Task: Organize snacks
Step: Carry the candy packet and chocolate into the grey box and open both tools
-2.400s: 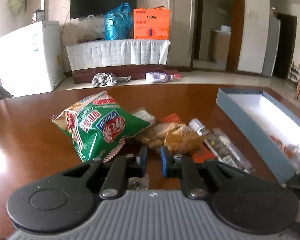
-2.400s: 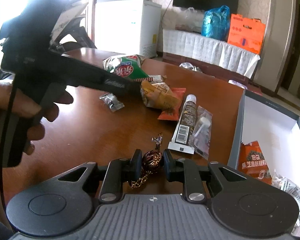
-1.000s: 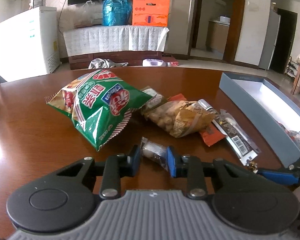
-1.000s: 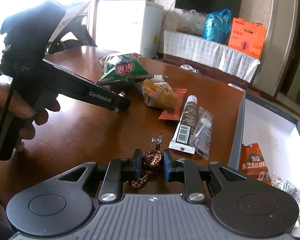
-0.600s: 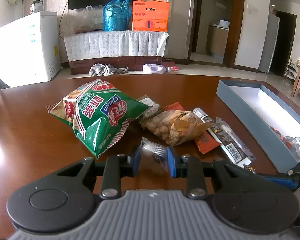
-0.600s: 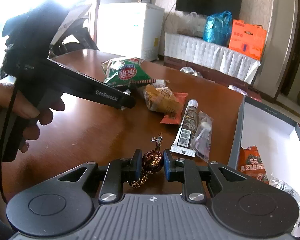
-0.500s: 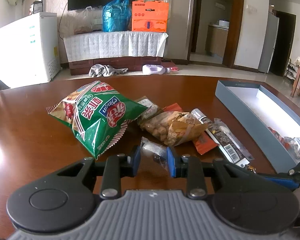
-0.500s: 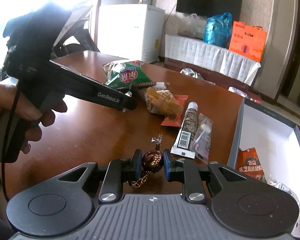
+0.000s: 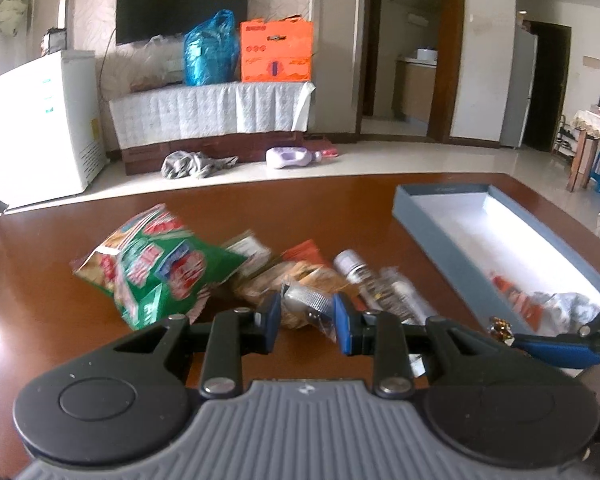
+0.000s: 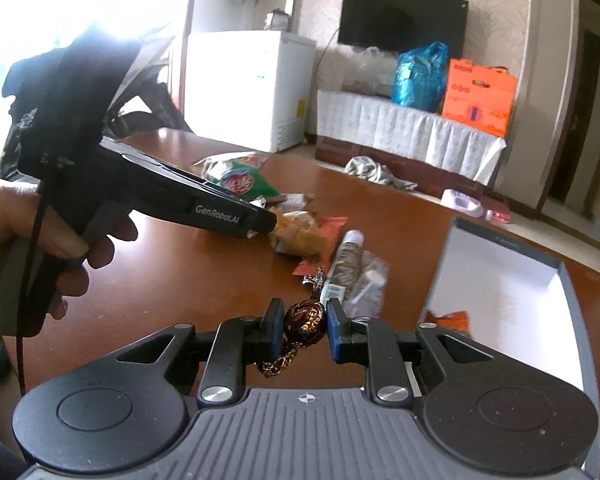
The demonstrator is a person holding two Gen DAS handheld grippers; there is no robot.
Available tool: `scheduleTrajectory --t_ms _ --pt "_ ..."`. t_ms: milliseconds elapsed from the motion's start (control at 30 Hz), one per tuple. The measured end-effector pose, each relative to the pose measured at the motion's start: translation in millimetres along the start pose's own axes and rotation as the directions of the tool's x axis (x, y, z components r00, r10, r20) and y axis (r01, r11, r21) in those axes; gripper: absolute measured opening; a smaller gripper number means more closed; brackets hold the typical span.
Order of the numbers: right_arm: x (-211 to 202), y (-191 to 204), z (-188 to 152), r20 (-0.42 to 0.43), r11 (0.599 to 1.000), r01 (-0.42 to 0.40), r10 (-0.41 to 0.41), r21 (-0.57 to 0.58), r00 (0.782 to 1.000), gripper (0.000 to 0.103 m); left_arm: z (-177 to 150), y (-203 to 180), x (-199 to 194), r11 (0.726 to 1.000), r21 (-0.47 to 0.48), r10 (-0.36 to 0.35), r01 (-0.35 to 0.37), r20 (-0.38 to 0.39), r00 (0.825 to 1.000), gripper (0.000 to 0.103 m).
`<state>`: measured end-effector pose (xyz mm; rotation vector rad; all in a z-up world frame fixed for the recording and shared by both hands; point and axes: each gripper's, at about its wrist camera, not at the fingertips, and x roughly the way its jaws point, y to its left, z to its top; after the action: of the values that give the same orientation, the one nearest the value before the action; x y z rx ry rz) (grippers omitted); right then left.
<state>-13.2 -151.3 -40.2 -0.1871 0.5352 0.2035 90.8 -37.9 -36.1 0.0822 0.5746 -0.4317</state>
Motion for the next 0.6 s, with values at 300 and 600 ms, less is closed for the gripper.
scheduleTrajectory --t_ms 300,600 --pt "-28 -47 -7 0.022 0.992 0.105 -0.106 0.074 0.994 0.024 19 -58 7 0.994 0.025 -0.103 0.102 0.039 0.994 0.026" --pt "-44 -112 -35 -0.019 0.954 0.233 -0.234 0.189 0.972 0.024 30 -134 37 0.975 0.024 -0.221 0.22 0.057 0.974 0.026"
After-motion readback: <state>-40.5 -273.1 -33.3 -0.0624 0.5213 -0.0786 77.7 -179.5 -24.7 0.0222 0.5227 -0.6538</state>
